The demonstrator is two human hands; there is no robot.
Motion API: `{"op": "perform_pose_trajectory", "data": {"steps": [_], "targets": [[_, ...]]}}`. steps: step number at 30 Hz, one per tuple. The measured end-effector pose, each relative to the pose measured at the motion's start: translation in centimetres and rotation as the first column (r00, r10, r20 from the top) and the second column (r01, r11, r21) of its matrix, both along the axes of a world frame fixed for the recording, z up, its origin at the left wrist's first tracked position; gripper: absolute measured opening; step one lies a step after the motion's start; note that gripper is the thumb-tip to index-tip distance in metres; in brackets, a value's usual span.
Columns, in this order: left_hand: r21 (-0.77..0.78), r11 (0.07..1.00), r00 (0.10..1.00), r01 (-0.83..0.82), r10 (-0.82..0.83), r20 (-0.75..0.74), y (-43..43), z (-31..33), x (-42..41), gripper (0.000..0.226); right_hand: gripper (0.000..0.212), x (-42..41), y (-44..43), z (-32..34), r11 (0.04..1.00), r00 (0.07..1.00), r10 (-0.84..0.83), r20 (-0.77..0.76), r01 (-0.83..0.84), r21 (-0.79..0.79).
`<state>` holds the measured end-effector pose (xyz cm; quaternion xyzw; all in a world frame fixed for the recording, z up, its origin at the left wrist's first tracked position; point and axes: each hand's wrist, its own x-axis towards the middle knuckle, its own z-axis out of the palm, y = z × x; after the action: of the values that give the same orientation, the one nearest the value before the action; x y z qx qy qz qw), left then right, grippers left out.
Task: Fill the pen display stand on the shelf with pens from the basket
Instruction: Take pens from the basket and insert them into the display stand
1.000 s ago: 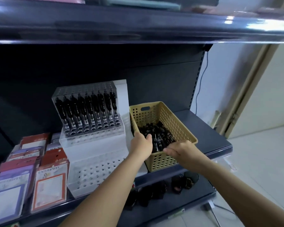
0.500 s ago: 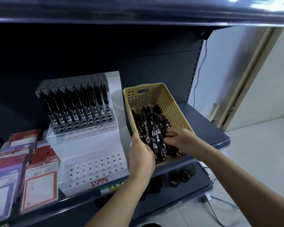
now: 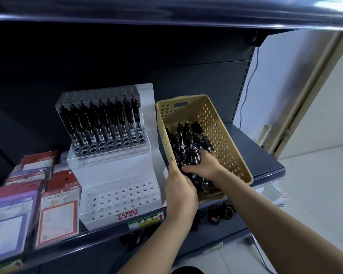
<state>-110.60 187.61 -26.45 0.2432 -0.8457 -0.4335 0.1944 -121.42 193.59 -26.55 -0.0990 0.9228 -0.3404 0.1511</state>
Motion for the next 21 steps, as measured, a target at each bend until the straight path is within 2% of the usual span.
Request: {"op": "perform_pose_trajectory", "data": {"steps": [3, 6, 8, 16, 19, 21], "targets": [[-0.003, 1.000, 1.000, -0.004, 0.004, 0.014, 0.0, 0.2, -0.1, 0.048, 0.100, -0.3, 0.0, 0.1, 1.000, 0.999, -0.007, 0.031, 0.007, -0.005], [0.009, 1.000, 1.000, -0.006, 0.006, 0.020, 0.0, 0.2, -0.1, 0.049, 0.088, -0.5, -0.3, 0.1, 0.996, 0.997, -0.027, 0.072, 0.033, -0.084], [0.015, 1.000, 1.000, -0.010, 0.009, 0.025, 0.1, 0.2, 0.0, 0.049, 0.084, -0.2, -0.7, 0.1, 0.997, 0.996, -0.031, 0.085, 0.037, -0.073], [0.025, 0.999, 0.998, -0.023, 0.022, 0.051, -0.1, 0.2, -0.4, 0.050, 0.062, -0.2, -1.5, -0.2, 0.996, 0.997, -0.065, 0.042, 0.068, -0.057], [0.007, 0.999, 0.998, -0.033, 0.033, 0.057, -0.2, 0.2, -0.6, 0.050, 0.048, -0.8, -1.3, -0.2, 0.983, 0.991, -0.117, 0.061, 0.124, -0.132], [0.009, 0.999, 0.998, -0.032, 0.032, 0.056, -0.1, 0.2, -0.6, 0.049, 0.031, -1.1, -1.1, -0.1, 0.951, 0.982, -0.163, 0.090, 0.181, -0.252]]}}
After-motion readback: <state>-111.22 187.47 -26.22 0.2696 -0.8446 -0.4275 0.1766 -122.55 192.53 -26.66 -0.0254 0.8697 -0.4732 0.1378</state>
